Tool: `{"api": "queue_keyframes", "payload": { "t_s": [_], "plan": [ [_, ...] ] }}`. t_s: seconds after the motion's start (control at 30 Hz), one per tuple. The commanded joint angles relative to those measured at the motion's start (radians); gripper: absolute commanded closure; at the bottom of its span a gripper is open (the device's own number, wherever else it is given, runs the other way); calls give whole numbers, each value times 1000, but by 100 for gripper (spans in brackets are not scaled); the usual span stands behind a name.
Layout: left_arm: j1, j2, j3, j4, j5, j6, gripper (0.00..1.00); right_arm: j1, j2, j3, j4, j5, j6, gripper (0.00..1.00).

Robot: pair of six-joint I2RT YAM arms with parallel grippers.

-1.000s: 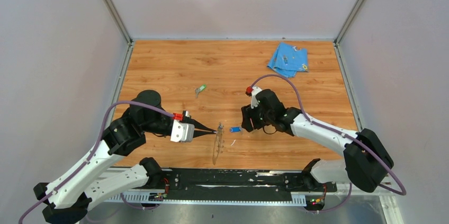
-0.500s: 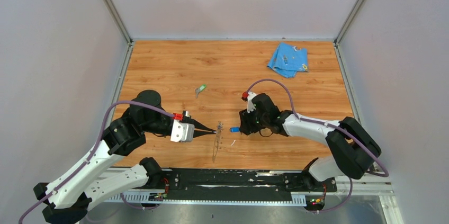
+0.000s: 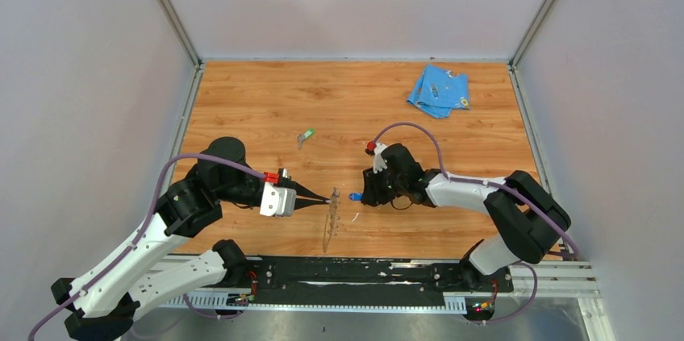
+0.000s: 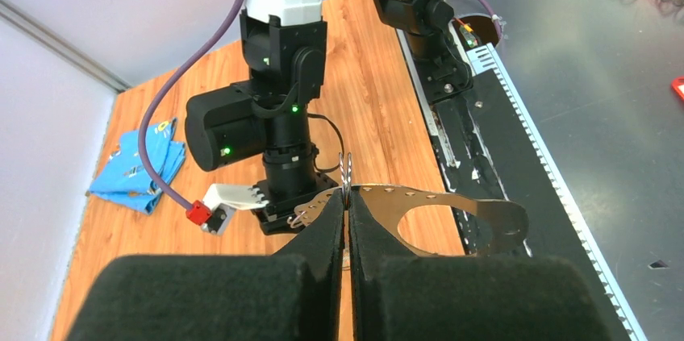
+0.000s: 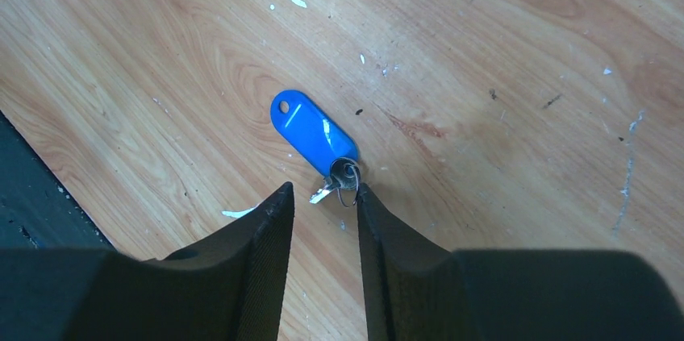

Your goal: Put the keys on the keyring

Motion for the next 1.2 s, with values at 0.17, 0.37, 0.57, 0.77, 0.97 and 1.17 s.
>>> {"api": "queue_keyframes", "payload": {
  "t_s": [0.17,0.37,0.57,0.77,0.97,1.17],
  "plan": [
    [-6,-3,25,1,9,-4,100,-22,-29,-37,-6,6,18,68],
    [-6,-1,27,3,10,-6,100,-27,-50,-48,-19,21,17,78],
    [-5,1,29,2,10,-6,100,-29,-33,-43,-9,31,28,89],
    [-5,1,31,-7,8,3,100,-29,-8,-26,-1,29,39,85],
    [-5,-2,31,-22,10,18,100,-29,-7,-34,14,42,47,91],
    [-6,-11,19,-42,6,43,100,-28,-14,-36,50,33,71,100]
  ]
}}
